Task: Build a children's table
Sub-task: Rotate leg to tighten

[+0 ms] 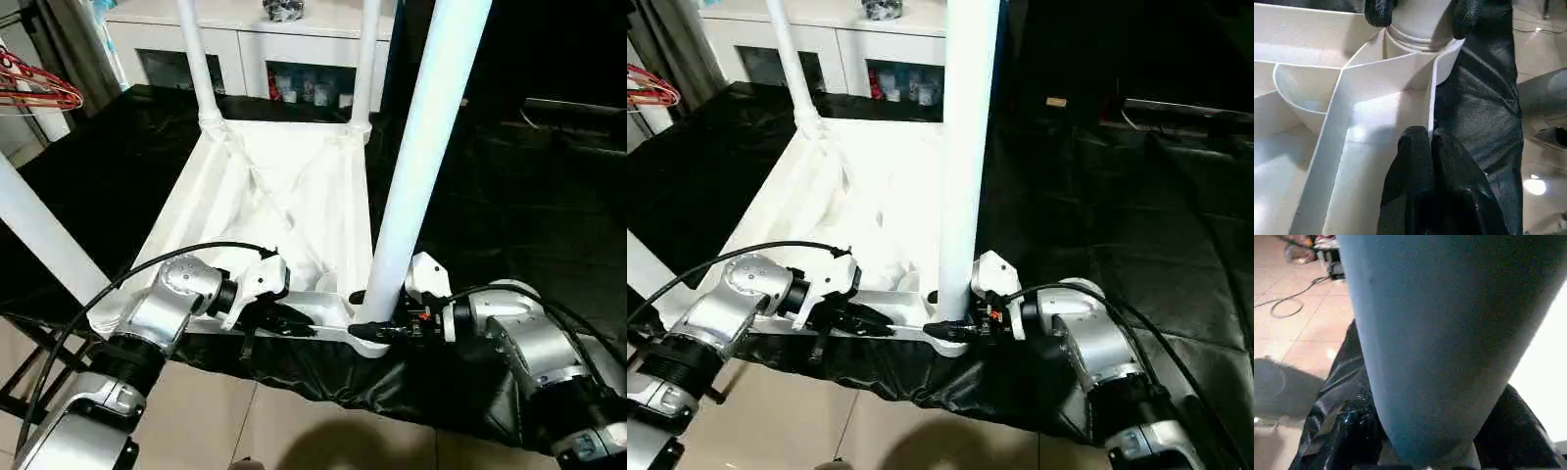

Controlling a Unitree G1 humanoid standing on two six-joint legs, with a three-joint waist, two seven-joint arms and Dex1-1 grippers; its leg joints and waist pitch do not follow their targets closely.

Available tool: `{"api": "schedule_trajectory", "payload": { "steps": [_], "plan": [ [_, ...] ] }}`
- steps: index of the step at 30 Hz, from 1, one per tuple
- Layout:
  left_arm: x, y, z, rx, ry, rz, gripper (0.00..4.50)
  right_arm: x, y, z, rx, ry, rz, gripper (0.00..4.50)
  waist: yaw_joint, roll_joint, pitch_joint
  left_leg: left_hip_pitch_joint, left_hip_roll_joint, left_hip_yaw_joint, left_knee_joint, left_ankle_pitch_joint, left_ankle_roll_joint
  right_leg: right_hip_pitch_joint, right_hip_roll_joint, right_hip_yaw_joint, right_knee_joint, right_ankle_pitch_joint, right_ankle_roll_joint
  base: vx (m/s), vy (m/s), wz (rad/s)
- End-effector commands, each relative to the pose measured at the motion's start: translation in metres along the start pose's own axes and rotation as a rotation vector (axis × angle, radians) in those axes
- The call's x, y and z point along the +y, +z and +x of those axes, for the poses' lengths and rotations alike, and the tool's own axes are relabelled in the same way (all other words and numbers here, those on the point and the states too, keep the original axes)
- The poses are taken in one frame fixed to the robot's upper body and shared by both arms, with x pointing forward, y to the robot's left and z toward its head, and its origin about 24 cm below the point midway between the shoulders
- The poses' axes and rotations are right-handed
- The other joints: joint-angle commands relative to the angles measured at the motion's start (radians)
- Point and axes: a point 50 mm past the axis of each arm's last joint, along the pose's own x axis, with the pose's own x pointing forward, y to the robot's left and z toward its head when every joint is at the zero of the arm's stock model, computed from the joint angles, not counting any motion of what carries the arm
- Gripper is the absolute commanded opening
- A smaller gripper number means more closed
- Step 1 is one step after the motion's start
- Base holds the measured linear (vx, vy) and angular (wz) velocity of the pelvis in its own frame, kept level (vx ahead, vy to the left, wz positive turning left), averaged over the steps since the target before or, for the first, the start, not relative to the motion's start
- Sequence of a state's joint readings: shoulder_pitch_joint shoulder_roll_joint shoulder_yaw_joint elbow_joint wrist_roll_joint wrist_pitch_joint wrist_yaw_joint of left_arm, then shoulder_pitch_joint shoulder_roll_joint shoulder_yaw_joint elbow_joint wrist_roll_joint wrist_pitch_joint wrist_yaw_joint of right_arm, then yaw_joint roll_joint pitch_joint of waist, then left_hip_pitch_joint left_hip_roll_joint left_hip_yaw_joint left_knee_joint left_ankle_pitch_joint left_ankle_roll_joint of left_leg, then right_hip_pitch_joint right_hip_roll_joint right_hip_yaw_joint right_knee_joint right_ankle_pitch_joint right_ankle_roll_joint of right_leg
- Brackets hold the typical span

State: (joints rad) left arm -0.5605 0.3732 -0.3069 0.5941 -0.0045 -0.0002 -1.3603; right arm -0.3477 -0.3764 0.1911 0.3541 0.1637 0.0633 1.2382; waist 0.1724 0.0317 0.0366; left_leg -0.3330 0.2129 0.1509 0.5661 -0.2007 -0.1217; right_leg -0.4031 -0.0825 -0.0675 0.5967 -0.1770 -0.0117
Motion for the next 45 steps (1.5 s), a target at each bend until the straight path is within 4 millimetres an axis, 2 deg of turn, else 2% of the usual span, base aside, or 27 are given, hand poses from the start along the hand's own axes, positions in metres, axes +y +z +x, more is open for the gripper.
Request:
{"api": "schedule_trajectory", "payload": {
  "steps": [1,3,5,7,8,9,10,11,12,13,14,15,17,19,22,24,26,28,31,32,33,34,36,40,42,43,45],
  "plan": [
    [0.016,0.018,0.000,-0.061,0.181,0.026,0.00,0.016,-0.016,0.020,-0.008,0.043,0.094,1.98,-0.003,-0.002,-0.053,-0.013,0.010,0.014,-0.063,-0.192,0.047,0.059,-0.050,0.037,-0.062,-0.192,-0.213,0.000,0.000,0.00],
    [0.017,0.019,0.004,-0.065,0.218,0.026,0.00,0.014,-0.018,0.024,-0.026,-0.023,0.113,1.98,-0.005,-0.003,-0.051,-0.009,0.009,0.014,-0.067,-0.218,0.036,0.056,-0.053,0.037,-0.072,-0.278,-0.186,0.000,0.000,0.00],
    [0.018,0.022,0.014,-0.083,0.276,0.020,0.00,0.009,-0.023,0.032,-0.039,-0.169,0.146,1.97,-0.010,-0.009,-0.048,-0.010,0.008,0.013,-0.071,-0.231,0.031,0.054,-0.054,0.037,-0.080,-0.348,-0.155,0.000,0.000,0.00],
    [0.018,0.024,0.019,-0.096,0.288,0.015,0.00,0.007,-0.025,0.035,-0.046,-0.223,0.166,1.96,-0.019,-0.009,-0.046,-0.013,0.005,0.009,-0.076,-0.244,0.023,0.055,-0.056,0.034,-0.087,-0.419,-0.123,0.000,0.000,0.00],
    [0.017,0.027,0.024,-0.106,0.297,0.016,0.00,0.004,-0.027,0.040,-0.052,-0.294,0.200,1.96,-0.021,-0.008,-0.045,-0.012,0.005,0.009,-0.076,-0.247,0.024,0.052,-0.056,0.035,-0.090,-0.429,-0.118,0.000,0.000,0.00],
    [0.017,0.030,0.029,-0.111,0.312,0.019,0.00,0.001,-0.028,0.044,-0.060,-0.362,0.235,1.96,-0.027,-0.016,-0.045,-0.014,0.003,0.008,-0.076,-0.237,0.024,0.050,-0.057,0.036,-0.089,-0.440,-0.111,0.000,0.000,0.00],
    [0.017,0.032,0.032,-0.114,0.322,0.021,0.00,-0.001,-0.029,0.047,-0.064,-0.404,0.257,1.96,-0.035,-0.012,-0.044,-0.017,0.003,0.005,-0.079,-0.239,0.019,0.051,-0.058,0.033,-0.092,-0.462,-0.102,0.000,0.000,0.00],
    [0.017,0.033,0.035,-0.114,0.332,0.022,0.00,-0.003,-0.030,0.051,-0.070,-0.444,0.274,1.96,-0.037,-0.020,-0.044,-0.018,0.002,0.005,-0.079,-0.240,0.020,0.052,-0.058,0.032,-0.094,-0.473,-0.094,0.000,0.000,0.00],
    [0.017,0.035,0.039,-0.114,0.346,0.029,0.00,-0.005,-0.031,0.054,-0.067,-0.499,0.298,1.96,-0.040,-0.015,-0.044,-0.014,0.002,0.004,-0.079,-0.248,0.019,0.048,-0.058,0.032,-0.096,-0.485,-0.087,0.000,0.000,0.00],
    [0.017,0.035,0.039,-0.114,0.346,0.029,0.00,-0.005,-0.031,0.054,-0.067,-0.499,0.298,1.96,-0.048,-0.016,-0.044,-0.016,0.001,0.004,-0.080,-0.256,0.021,0.047,-0.057,0.032,-0.096,-0.481,-0.088,0.000,0.000,0.00],
    [0.017,0.041,0.048,-0.117,0.385,0.031,0.00,-0.013,-0.032,0.064,-0.065,-0.656,0.357,1.96,-0.049,-0.021,-0.044,-0.016,0.001,0.004,-0.080,-0.254,0.022,0.047,-0.056,0.032,-0.098,-0.479,-0.087,0.000,0.000,0.00],
    [0.018,0.044,0.053,-0.116,0.414,0.035,0.00,-0.017,-0.033,0.071,-0.057,-0.749,0.396,1.96,-0.055,-0.015,-0.045,-0.015,0.002,0.004,-0.080,-0.249,0.014,0.042,-0.057,0.034,-0.093,-0.461,-0.097,0.000,0.000,0.00],
    [0.017,0.046,0.059,-0.114,0.432,0.035,0.00,-0.019,-0.031,0.079,-0.050,-0.809,0.425,1.96,-0.065,-0.012,-0.045,-0.017,0.000,0.001,-0.082,-0.253,0.001,0.047,-0.056,0.030,-0.092,-0.456,-0.097,0.000,0.000,0.00],
    [0.018,0.049,0.062,-0.119,0.463,0.029,0.00,-0.019,-0.028,0.086,-0.050,-0.821,0.426,1.96,-0.072,-0.012,-0.046,-0.016,0.000,0.002,-0.081,-0.260,0.005,0.045,-0.054,0.033,-0.091,-0.408,-0.110,0.000,0.000,0.00],
    [0.018,0.055,0.072,-0.137,0.535,0.019,0.00,-0.019,-0.020,0.100,-0.052,-0.833,0.397,1.96,-0.071,-0.009,-0.049,-0.018,0.000,0.005,-0.077,-0.233,0.014,0.049,-0.050,0.035,-0.081,-0.304,-0.140,0.000,0.000,0.00],
    [0.018,0.055,0.074,-0.142,0.531,0.018,0.00,-0.018,-0.018,0.102,-0.059,-0.827,0.379,1.96,-0.070,-0.009,-0.050,-0.018,-0.001,0.007,-0.076,-0.232,0.018,0.050,-0.050,0.035,-0.080,-0.283,-0.149,0.000,0.000,0.00],
    [0.016,0.056,0.075,-0.146,0.518,0.019,0.00,-0.018,-0.014,0.103,-0.087,-0.814,0.359,2.66,-0.069,-0.003,-0.050,-0.019,-0.001,0.007,-0.075,-0.232,0.023,0.051,-0.050,0.035,-0.079,-0.273,-0.152,0.000,0.000,0.00],
    [0.015,0.056,0.075,-0.146,0.504,0.021,0.00,-0.019,-0.012,0.102,-0.109,-0.805,0.361,2.66,-0.070,-0.001,-0.049,-0.018,-0.001,0.008,-0.077,-0.251,0.028,0.051,-0.050,0.036,-0.081,-0.288,-0.151,0.000,0.000,0.00],
    [0.015,0.053,0.071,-0.141,0.474,0.032,0.00,-0.021,-0.011,0.093,-0.141,-0.765,0.356,3.08,-0.070,-0.002,-0.049,-0.018,0.000,0.007,-0.077,-0.254,0.033,0.052,-0.050,0.036,-0.082,-0.292,-0.150,0.000,0.000,0.00],
    [0.015,0.051,0.068,-0.138,0.461,0.039,0.00,-0.022,-0.011,0.089,-0.137,-0.751,0.338,3.14,-0.072,0.015,-0.048,-0.016,0.000,0.007,-0.077,-0.266,0.031,0.050,-0.049,0.036,-0.084,-0.286,-0.154,0.000,0.000,0.00],
    [0.015,0.050,0.066,-0.137,0.453,0.043,0.00,-0.022,-0.011,0.087,-0.132,-0.743,0.324,3.18,-0.073,0.007,-0.049,-0.019,-0.001,0.006,-0.076,-0.260,0.033,0.055,-0.048,0.035,-0.081,-0.266,-0.158,0.000,0.000,0.00],
    [0.014,0.047,0.063,-0.130,0.430,0.046,0.00,-0.023,-0.011,0.082,-0.123,-0.722,0.295,3.24,-0.075,0.011,-0.049,-0.021,-0.001,0.006,-0.075,-0.247,0.038,0.056,-0.048,0.036,-0.078,-0.248,-0.163,0.000,0.000,0.00],
    [0.011,0.041,0.053,-0.113,0.352,0.071,0.00,-0.025,-0.009,0.066,-0.101,-0.651,0.225,3.24,-0.075,0.013,-0.052,-0.021,-0.002,0.006,-0.072,-0.223,0.048,0.060,-0.047,0.034,-0.077,-0.216,-0.175,0.000,0.000,0.00],
    [0.009,0.036,0.046,-0.092,0.295,0.082,0.00,-0.024,-0.011,0.052,-0.069,-0.566,0.168,3.24,-0.071,0.011,-0.057,-0.023,0.000,0.009,-0.062,-0.155,0.073,0.063,-0.048,0.035,-0.061,-0.084,-0.223,0.000,0.000,0.00],
    [0.007,0.033,0.036,-0.081,0.246,0.087,0.00,-0.021,-0.013,0.040,-0.028,-0.470,0.108,3.24,-0.063,0.007,-0.059,-0.021,0.002,0.011,-0.057,-0.126,0.089,0.066,-0.046,0.034,-0.054,-0.034,-0.242,0.000,0.000,0.00],
    [0.006,0.030,0.030,-0.079,0.213,0.087,0.00,-0.018,-0.013,0.034,-0.026,-0.419,0.102,3.24,-0.057,0.011,-0.057,-0.021,0.003,0.012,-0.057,-0.120,0.094,0.063,-0.047,0.035,-0.053,-0.033,-0.248,0.000,0.000,0.00],
    [0.004,0.028,0.026,-0.078,0.190,0.090,0.00,-0.017,-0.013,0.029,-0.025,-0.378,0.097,3.24,-0.048,0.011,-0.058,-0.019,0.006,0.014,-0.055,-0.122,0.104,0.061,-0.046,0.034,-0.051,-0.030,-0.251,0.000,0.000,0.00]
  ]
}}
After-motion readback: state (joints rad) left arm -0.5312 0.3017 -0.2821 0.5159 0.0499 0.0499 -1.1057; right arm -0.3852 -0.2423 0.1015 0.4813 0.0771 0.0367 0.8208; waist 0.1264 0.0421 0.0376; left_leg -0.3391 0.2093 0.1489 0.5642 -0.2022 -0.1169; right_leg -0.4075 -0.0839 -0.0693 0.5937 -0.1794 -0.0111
